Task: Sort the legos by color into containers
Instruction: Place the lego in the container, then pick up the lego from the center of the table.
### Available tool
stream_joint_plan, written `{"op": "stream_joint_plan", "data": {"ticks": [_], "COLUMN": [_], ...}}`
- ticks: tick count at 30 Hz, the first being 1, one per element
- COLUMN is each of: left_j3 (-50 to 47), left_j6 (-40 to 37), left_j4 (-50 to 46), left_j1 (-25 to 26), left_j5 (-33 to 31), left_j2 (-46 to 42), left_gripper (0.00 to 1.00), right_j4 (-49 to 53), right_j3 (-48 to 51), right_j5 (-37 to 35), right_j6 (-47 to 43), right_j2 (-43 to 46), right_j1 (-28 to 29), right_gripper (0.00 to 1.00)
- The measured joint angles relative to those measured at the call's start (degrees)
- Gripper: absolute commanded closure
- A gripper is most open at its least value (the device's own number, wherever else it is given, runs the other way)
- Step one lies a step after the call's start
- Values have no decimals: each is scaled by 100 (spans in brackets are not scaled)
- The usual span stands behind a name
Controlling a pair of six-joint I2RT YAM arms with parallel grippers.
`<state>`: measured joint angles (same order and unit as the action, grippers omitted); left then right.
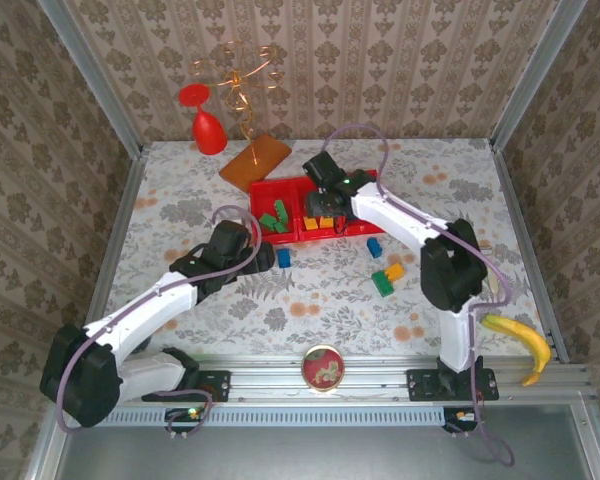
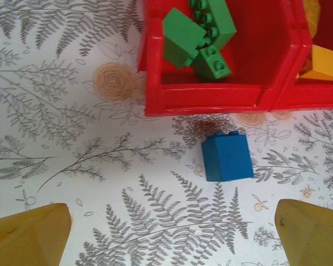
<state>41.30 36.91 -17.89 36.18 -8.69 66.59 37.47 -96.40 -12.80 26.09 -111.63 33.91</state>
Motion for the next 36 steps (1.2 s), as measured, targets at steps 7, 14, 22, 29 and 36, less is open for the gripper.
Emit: {"op": "stream_joint_plan", "data": {"ticks": [7,14,22,29,36], "left_j3": [190,577,820,1086,1351], "left_j6": [179,219,258,258,256], "left_j4": [20,50,61,63,35], "left_j1": [479,835,918,968,979], "left_j5": [-225,-275,-271,-258,-254], "left_j2": [444,1064,1622,2050,2461], "left_gripper": [13,19,23,25,28], "right_j4": [-339,-393,-232,-164,-127], "right_j3": [1263,2422,3324,3740,3886], "right_j5": [-120,-494,-848,-955,-955], "right_j6": [254,564,931,1174,1285], "right_j2": [1351,2212,3305,3807,3960], "right_j1": [0,-2,-188,-407,-444], "right_gripper": [21,2,0,0,0]}}
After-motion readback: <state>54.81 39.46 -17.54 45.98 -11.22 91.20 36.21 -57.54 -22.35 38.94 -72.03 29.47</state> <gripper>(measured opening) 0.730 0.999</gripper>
